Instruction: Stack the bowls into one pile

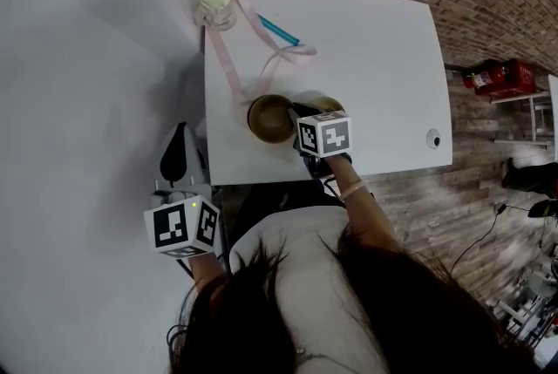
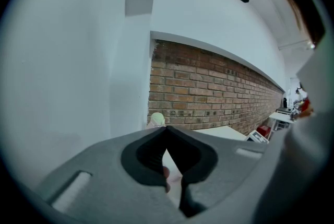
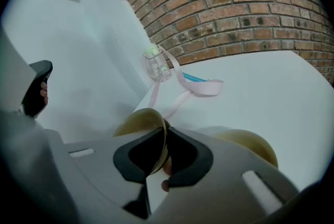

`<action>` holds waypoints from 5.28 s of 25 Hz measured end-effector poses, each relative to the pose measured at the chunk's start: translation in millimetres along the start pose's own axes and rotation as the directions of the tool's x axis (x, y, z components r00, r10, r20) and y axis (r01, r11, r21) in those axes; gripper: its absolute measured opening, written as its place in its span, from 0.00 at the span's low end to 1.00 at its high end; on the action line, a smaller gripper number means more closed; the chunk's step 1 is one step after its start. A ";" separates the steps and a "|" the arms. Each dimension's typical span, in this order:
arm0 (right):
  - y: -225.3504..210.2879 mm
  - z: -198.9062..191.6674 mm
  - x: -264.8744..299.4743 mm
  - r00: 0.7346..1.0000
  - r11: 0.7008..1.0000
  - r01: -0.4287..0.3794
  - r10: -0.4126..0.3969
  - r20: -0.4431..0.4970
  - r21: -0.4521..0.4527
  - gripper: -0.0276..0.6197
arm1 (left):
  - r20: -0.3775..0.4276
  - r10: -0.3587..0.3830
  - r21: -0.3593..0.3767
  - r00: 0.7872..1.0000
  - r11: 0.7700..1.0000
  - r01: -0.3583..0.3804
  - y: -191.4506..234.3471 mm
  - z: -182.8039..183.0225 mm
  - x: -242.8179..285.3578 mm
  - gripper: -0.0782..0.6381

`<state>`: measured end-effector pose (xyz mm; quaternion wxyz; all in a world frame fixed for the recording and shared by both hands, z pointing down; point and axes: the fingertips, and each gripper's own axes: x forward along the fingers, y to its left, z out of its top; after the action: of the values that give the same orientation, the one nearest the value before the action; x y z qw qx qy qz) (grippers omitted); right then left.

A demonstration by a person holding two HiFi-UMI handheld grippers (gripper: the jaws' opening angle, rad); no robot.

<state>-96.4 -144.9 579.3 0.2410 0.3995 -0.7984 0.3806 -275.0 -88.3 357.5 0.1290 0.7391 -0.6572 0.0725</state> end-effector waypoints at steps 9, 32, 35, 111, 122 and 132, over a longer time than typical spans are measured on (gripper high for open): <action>1.0 -1.3 7.7 1.000 1.000 -0.001 0.001 -0.017 -0.007 0.09 | -0.019 0.003 0.003 1.000 1.000 -0.003 2.8 -2.1 4.0 0.11; -4.8 5.1 9.7 1.000 1.000 -0.008 0.007 -0.024 -0.005 0.11 | -0.026 -0.035 0.007 0.999 0.999 0.035 -3.8 0.6 22.8 0.11; -6.6 7.2 7.3 1.000 1.000 -0.005 0.005 -0.017 -0.002 0.11 | -0.020 -0.042 0.009 0.999 0.999 0.042 -6.6 2.2 24.5 0.11; -95.2 -34.5 -95.1 0.973 0.964 0.208 -0.222 0.069 0.163 0.15 | -0.047 -0.284 0.039 0.958 0.957 0.286 -115.6 -0.4 38.1 0.11; -107.0 -47.7 -95.1 0.973 0.959 0.214 -0.226 0.045 0.185 0.18 | -0.074 -0.279 0.034 0.957 0.959 0.282 -123.8 -10.3 39.6 0.11; -111.6 -55.0 -86.7 0.979 0.960 0.195 -0.202 0.014 0.199 0.18 | -0.097 -0.255 0.026 0.962 0.966 0.259 -123.9 -17.0 42.4 0.11</action>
<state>48.7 -105.1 598.5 0.2239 0.5058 -0.7168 0.4246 -146.0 -111.1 373.7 0.1535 0.8163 -0.5474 0.1023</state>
